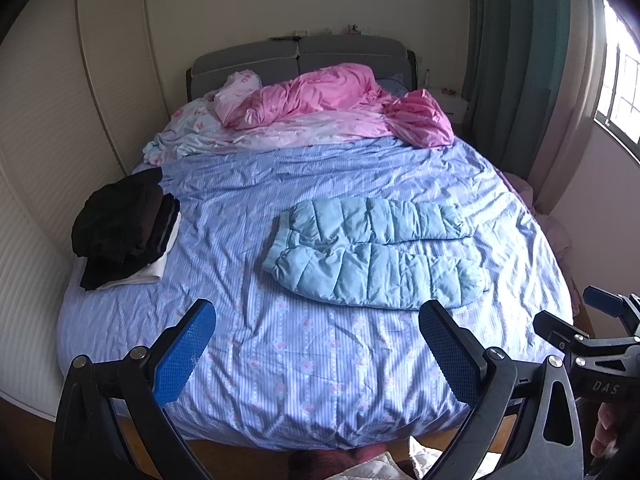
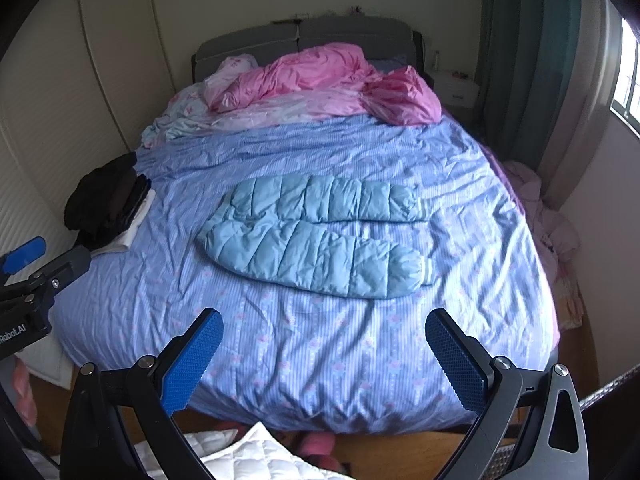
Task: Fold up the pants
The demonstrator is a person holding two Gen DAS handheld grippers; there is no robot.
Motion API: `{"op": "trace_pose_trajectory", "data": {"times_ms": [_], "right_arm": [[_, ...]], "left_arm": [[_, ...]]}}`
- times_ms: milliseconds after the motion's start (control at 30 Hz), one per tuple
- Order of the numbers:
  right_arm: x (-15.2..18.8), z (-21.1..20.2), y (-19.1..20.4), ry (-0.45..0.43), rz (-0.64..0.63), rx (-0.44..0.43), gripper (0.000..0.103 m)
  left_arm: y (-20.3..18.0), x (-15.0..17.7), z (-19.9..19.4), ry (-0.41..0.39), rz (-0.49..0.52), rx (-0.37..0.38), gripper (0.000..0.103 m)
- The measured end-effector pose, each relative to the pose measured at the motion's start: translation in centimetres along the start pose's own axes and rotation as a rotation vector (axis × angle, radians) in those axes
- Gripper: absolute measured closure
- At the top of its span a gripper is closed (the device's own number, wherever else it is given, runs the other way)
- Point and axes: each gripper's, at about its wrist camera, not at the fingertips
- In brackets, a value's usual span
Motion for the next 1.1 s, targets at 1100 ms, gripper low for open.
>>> {"op": "trace_pose_trajectory", "data": {"times_ms": [1100], "right_arm": [[2.5,32.0,-8.4,0.336,0.517,0.125,0.009]], "left_arm": [[3.1,1.3,35.1,0.471,-0.249,0.026,0.007]]}}
Point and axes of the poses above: each gripper's, at about its wrist camera, not at the fingertips, and z roughly the way its jaws point, y to its left, x to its underside, and after that the axes turned 5 degrees about -z, right-handed
